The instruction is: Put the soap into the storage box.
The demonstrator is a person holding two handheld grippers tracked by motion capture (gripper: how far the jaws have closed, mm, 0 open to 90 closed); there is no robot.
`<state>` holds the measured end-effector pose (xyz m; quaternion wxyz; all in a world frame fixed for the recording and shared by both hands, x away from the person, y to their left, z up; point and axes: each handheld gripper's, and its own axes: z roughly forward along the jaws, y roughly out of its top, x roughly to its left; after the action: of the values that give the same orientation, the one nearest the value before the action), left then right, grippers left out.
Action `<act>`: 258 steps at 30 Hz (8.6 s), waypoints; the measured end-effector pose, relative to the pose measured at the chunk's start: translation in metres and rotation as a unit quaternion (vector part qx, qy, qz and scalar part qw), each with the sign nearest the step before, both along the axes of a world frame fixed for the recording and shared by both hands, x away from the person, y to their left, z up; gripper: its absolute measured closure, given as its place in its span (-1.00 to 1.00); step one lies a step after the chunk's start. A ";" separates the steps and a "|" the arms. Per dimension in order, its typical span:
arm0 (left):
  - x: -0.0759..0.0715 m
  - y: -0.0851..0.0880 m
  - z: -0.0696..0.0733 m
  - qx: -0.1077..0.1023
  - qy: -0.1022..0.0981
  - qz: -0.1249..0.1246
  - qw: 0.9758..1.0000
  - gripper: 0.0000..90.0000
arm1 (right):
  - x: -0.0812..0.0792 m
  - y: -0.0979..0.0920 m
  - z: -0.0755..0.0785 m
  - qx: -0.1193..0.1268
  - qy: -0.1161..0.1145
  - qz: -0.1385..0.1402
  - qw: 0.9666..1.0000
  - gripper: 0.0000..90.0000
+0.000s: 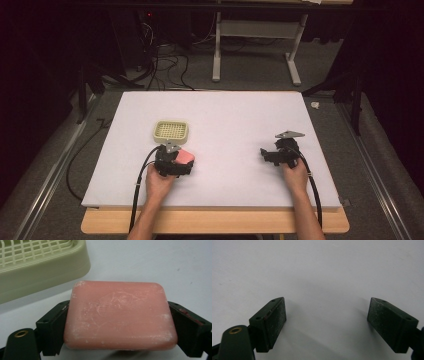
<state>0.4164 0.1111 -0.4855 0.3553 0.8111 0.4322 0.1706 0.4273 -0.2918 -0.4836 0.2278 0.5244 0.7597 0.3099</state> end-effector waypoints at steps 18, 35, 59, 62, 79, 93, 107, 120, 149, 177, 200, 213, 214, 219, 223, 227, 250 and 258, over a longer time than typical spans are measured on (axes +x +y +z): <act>-0.010 0.007 0.020 -0.008 0.003 -0.005 1.000 -0.69 | 0.000 0.000 0.000 0.000 0.000 0.000 1.000 -0.64; -0.009 0.011 0.045 -0.005 -0.008 0.006 1.000 -0.69 | 0.000 0.000 0.000 -0.001 0.001 0.000 1.000 -0.64; 0.007 0.028 0.057 -0.024 0.003 0.049 0.999 -0.69 | 0.000 0.000 0.000 -0.001 0.000 0.001 1.000 -0.64; 0.008 0.029 0.059 -0.018 0.003 0.050 0.999 -0.69 | 0.000 0.000 0.000 0.000 0.000 0.000 1.000 -0.64; 0.022 0.038 0.072 -0.021 -0.006 0.071 0.997 -0.69 | 0.000 0.000 0.000 0.000 0.000 0.000 1.000 -0.64; 0.040 0.040 0.080 -0.018 -0.010 0.086 0.996 -0.69 | 0.000 0.000 0.000 0.000 0.000 0.000 1.000 -0.64; 0.058 0.040 0.075 -0.024 0.001 0.099 0.995 -0.69 | 0.000 0.000 0.000 0.000 0.000 0.000 1.000 -0.64; 0.072 0.041 0.063 -0.023 0.012 0.124 0.992 -0.69 | 0.000 0.000 0.000 -0.001 0.000 0.001 1.000 -0.64; 0.102 0.024 0.034 0.003 0.041 0.141 0.989 -0.69 | 0.000 0.000 0.000 0.000 0.000 0.000 1.000 -0.64; 0.099 0.022 0.039 0.003 0.017 0.149 0.989 -0.73 | 0.000 0.000 0.000 -0.001 0.000 0.002 1.000 -0.64; 0.074 0.027 0.069 -0.026 -0.029 0.110 0.993 -0.68 | 0.000 0.000 0.000 -0.001 0.000 0.002 1.000 -0.64; 0.059 0.038 0.077 -0.043 -0.039 0.106 0.993 -0.67 | 0.000 0.000 0.000 0.000 0.000 0.001 1.000 -0.64; 0.058 0.039 0.078 -0.045 -0.040 0.106 0.993 -0.67 | 0.000 0.000 0.000 0.000 0.000 0.002 1.000 -0.64; 0.051 0.046 0.082 -0.045 -0.045 0.108 0.992 -0.67 | 0.000 0.000 0.000 0.000 0.000 0.002 1.000 -0.64; 0.047 0.050 0.083 -0.051 -0.046 0.109 0.992 -0.67 | 0.000 0.000 0.000 0.000 0.000 0.002 1.000 -0.64; 0.041 0.054 0.083 -0.054 -0.046 0.107 0.992 -0.67 | 0.000 0.000 0.000 0.000 0.000 0.002 1.000 -0.64; 0.009 0.061 0.090 -0.072 -0.070 0.097 0.990 -0.68 | 0.000 0.000 0.000 -0.001 0.000 0.002 1.000 -0.64; 0.000 0.060 0.086 -0.083 -0.069 0.080 0.991 -0.68 | 0.000 0.000 0.000 -0.001 0.000 0.002 1.000 -0.64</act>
<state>0.4162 0.1712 -0.3999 0.4357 0.7278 0.4827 0.2180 0.4272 -0.2916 -0.4836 0.2279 0.5228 0.7608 0.3097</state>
